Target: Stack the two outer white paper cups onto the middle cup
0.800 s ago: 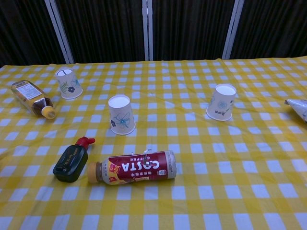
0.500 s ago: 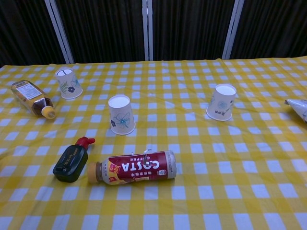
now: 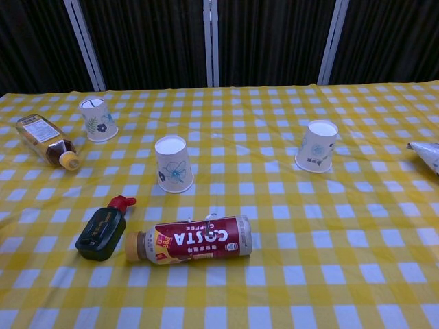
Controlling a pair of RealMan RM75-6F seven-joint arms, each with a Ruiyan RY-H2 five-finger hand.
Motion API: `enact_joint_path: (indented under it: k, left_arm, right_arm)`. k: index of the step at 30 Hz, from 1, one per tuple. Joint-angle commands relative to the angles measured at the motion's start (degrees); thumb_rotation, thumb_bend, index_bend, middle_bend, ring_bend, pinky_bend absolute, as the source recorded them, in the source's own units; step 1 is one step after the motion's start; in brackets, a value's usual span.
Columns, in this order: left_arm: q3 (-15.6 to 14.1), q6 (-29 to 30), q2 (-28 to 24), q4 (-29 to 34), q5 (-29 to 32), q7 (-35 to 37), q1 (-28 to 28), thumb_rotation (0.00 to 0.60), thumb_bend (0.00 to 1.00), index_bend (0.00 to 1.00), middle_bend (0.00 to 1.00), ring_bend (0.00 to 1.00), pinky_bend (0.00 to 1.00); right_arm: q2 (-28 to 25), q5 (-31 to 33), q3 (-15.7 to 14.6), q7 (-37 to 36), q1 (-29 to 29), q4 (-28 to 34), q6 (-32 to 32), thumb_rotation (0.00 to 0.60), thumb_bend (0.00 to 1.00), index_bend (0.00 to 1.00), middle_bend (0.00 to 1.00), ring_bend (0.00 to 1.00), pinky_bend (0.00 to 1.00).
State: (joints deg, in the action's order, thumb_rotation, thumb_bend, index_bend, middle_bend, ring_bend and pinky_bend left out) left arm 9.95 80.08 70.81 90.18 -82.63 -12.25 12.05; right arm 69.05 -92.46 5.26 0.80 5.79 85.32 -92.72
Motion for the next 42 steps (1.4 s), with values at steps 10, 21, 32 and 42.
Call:
enact_joint_path:
  k: [10, 21, 32, 42]
  left_arm:
    - [10.73, -23.83, -0.85, -5.75, 18.34, -5.27, 18.16, 0.6, 0.16, 0.18, 0.0, 0.0, 0.0]
    - [11.41, -39.05, 7.2, -23.33, 29.98, -9.77, 31.51, 0.6, 0.23, 0.27, 0.0, 0.0, 0.0]
    - [9.6, -48.56, 16.23, -38.62, 35.96, -10.7, 39.61, 0.6, 0.24, 0.27, 0.0, 0.0, 0.0]
    - [8.25, -52.42, 22.0, -48.54, 37.47, -10.04, 44.11, 0.6, 0.24, 0.28, 0.0, 0.0, 0.0]
  right_arm:
    - [0.2, 2.99, 1.24, -0.64, 0.43, -1.55, 1.67, 0.6, 0.1, 0.05, 0.0, 0.0, 0.0]
    - [0.77, 6.06, 2.08, -1.4, 1.01, -3.96, 4.22, 0.6, 0.1, 0.05, 0.0, 0.0, 0.0]
    - [0.41, 7.05, 2.66, -2.31, 0.74, -4.58, 3.91, 0.6, 0.1, 0.05, 0.0, 0.0, 0.0]
    - [0.36, 7.59, 2.76, -2.38, 0.67, -4.65, 4.17, 0.6, 0.1, 0.05, 0.0, 0.0, 0.0]
